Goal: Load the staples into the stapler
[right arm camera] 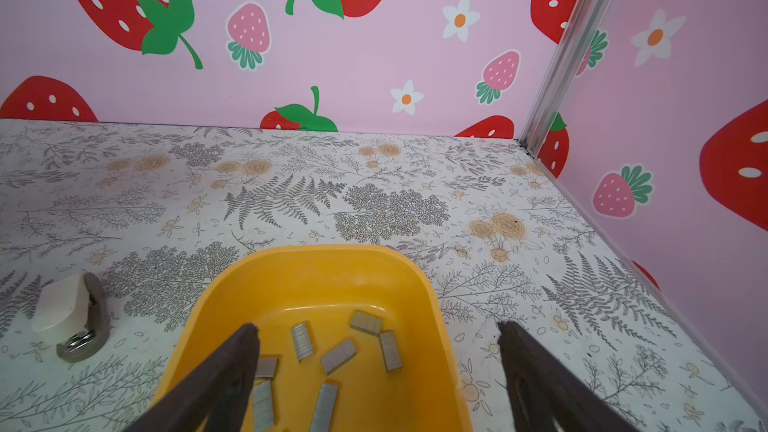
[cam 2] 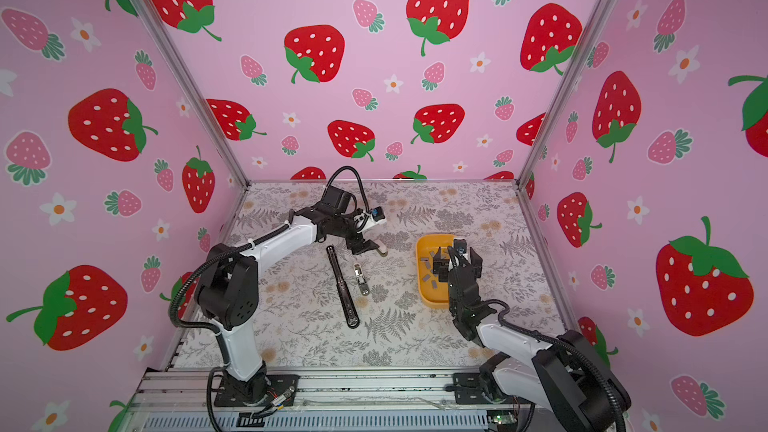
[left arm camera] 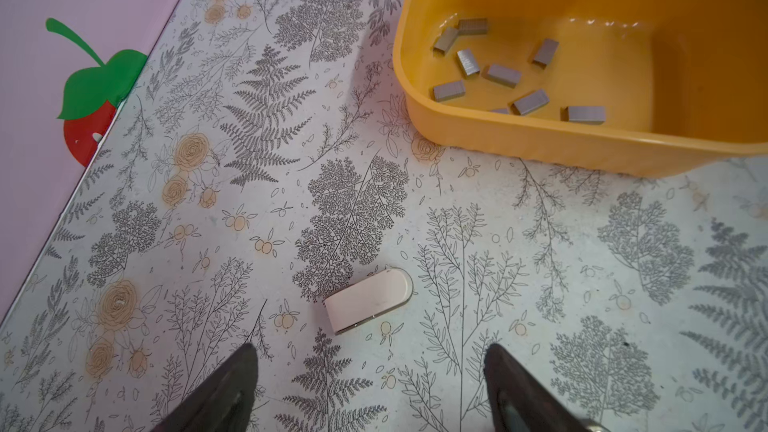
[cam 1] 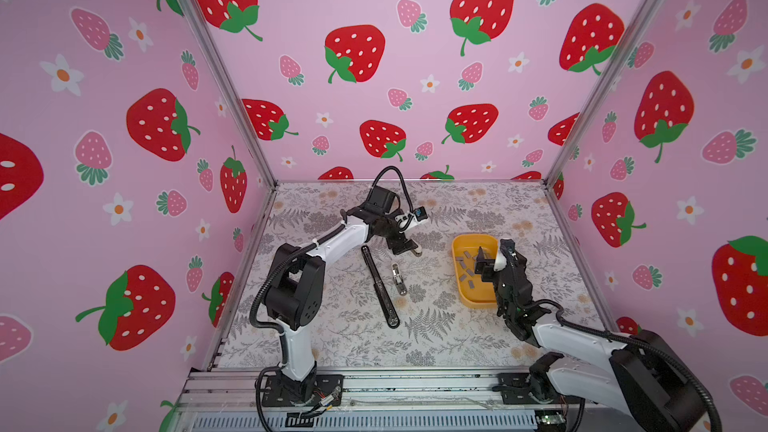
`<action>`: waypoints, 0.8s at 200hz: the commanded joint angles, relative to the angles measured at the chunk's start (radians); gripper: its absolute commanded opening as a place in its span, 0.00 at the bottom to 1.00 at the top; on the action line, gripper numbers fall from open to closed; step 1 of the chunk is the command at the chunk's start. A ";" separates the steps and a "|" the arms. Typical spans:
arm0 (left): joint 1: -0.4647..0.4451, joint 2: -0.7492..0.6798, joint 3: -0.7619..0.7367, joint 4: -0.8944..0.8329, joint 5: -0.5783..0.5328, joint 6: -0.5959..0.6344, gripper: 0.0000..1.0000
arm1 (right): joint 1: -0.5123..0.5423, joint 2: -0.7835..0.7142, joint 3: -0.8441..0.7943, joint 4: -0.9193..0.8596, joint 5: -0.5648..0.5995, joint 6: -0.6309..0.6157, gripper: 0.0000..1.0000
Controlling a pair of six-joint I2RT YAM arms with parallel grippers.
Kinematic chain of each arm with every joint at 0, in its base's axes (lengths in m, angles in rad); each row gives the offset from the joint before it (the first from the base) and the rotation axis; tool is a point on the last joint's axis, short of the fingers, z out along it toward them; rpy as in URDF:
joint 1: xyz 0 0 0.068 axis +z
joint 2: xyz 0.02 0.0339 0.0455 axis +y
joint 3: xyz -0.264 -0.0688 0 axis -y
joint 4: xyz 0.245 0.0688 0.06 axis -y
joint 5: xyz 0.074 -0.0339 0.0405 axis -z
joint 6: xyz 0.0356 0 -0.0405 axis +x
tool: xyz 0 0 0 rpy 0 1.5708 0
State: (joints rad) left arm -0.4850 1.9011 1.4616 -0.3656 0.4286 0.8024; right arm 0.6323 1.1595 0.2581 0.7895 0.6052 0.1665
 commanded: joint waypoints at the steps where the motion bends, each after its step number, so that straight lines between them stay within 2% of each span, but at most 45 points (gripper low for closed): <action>1: -0.043 0.020 0.028 -0.007 -0.060 0.168 0.87 | -0.008 0.009 0.026 0.020 0.008 0.008 0.92; 44: -0.050 0.077 0.084 -0.053 0.013 0.318 0.89 | -0.012 0.011 0.027 0.020 0.004 0.011 0.93; 78: -0.047 0.160 0.198 -0.187 0.034 0.444 0.89 | -0.016 0.022 0.035 0.015 -0.002 0.013 0.93; 120: -0.044 0.242 0.290 -0.295 0.046 0.542 0.85 | -0.023 0.029 0.041 0.011 -0.005 0.016 0.94; 160: -0.043 0.301 0.355 -0.353 0.031 0.583 0.75 | -0.025 0.040 0.049 0.009 -0.008 0.016 0.95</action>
State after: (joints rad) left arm -0.5301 2.1681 1.7481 -0.6231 0.4381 1.3148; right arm 0.6167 1.1896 0.2779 0.7883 0.5983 0.1757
